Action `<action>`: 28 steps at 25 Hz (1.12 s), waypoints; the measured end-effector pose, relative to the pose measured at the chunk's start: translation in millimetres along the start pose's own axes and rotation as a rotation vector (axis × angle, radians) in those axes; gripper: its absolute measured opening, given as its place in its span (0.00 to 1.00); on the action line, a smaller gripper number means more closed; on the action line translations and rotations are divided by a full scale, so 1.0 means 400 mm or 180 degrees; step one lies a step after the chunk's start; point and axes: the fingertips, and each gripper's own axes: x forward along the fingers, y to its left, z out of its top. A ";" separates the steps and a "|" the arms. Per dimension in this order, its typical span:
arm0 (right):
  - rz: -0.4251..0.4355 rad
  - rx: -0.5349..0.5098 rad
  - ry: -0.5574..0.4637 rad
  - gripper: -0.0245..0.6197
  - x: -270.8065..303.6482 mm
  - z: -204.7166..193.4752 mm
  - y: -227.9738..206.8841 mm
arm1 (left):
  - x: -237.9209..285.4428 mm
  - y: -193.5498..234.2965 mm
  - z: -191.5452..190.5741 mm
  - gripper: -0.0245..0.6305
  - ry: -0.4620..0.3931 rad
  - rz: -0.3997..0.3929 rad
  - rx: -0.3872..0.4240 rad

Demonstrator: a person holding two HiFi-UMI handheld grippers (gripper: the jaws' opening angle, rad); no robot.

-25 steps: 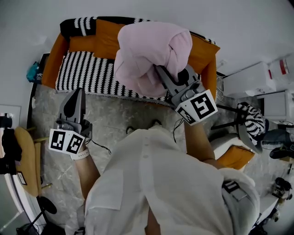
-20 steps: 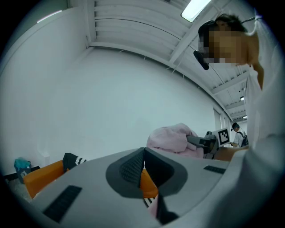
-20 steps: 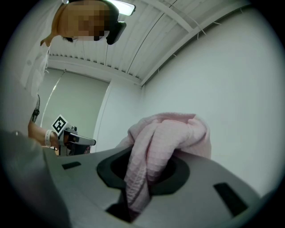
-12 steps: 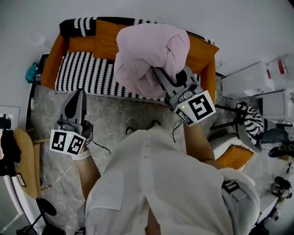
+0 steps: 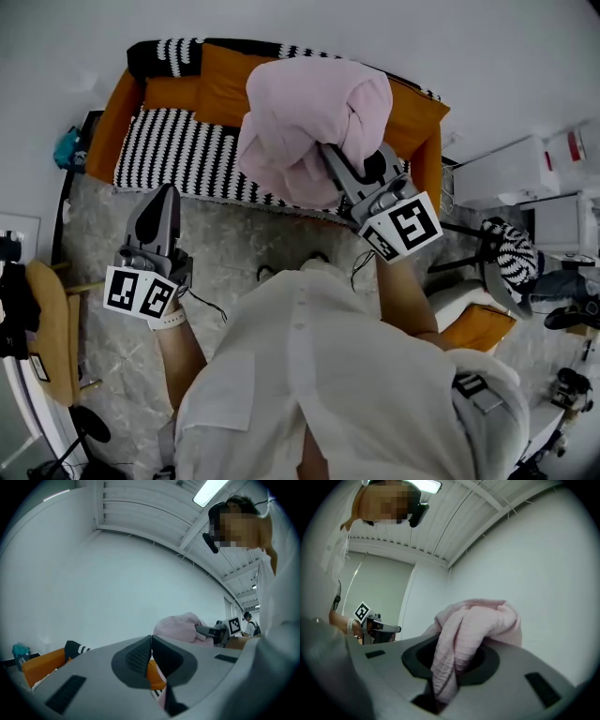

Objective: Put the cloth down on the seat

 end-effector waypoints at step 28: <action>0.0100 0.0228 0.0364 0.19 0.028 -0.252 -0.712 | 0.736 -0.217 -0.093 0.07 0.0140 -0.0279 0.0150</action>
